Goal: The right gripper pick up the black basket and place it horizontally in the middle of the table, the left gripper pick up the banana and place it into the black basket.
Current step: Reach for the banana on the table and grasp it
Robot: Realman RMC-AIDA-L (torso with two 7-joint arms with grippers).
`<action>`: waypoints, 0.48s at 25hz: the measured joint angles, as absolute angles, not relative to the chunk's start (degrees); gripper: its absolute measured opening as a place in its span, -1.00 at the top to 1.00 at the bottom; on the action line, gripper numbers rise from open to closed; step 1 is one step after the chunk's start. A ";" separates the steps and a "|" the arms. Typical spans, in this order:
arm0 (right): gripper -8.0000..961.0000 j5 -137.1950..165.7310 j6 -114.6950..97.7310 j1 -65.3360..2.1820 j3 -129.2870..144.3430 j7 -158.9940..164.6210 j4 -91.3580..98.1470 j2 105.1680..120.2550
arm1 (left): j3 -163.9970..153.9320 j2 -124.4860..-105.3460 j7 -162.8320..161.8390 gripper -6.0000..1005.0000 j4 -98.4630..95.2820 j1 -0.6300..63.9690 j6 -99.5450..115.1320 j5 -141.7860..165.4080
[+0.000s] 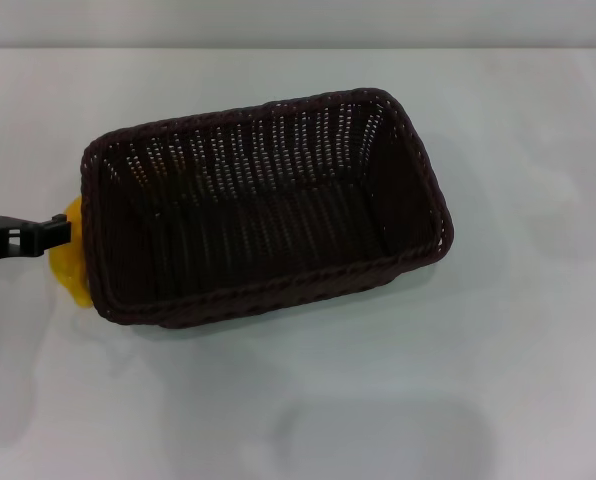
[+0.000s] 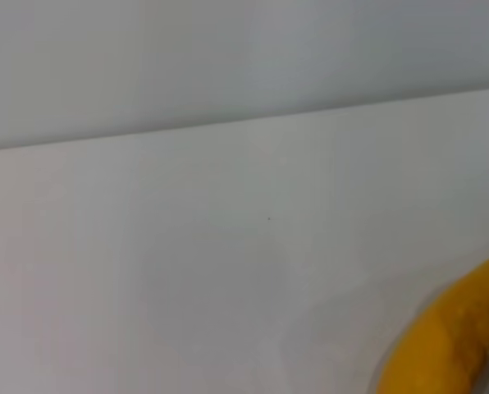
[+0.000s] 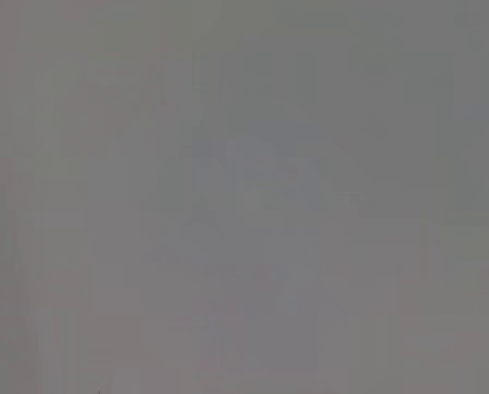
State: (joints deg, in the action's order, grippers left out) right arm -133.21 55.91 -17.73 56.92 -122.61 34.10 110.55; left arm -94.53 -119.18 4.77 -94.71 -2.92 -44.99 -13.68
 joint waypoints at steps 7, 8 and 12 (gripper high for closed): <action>-0.78 -133.16 55.94 -17.58 57.16 -122.64 34.10 110.80 | -94.81 -119.10 4.96 -0.73 -92.71 -2.31 -42.90 -13.71; -0.78 -133.15 55.96 -17.58 57.18 -122.64 34.10 110.82 | -94.82 -119.06 5.03 -0.73 -92.61 -2.21 -42.81 -13.71; -0.78 -133.15 56.04 -17.58 57.21 -122.63 34.10 110.84 | -94.83 -118.99 5.23 -0.73 -92.50 -1.81 -42.29 -13.72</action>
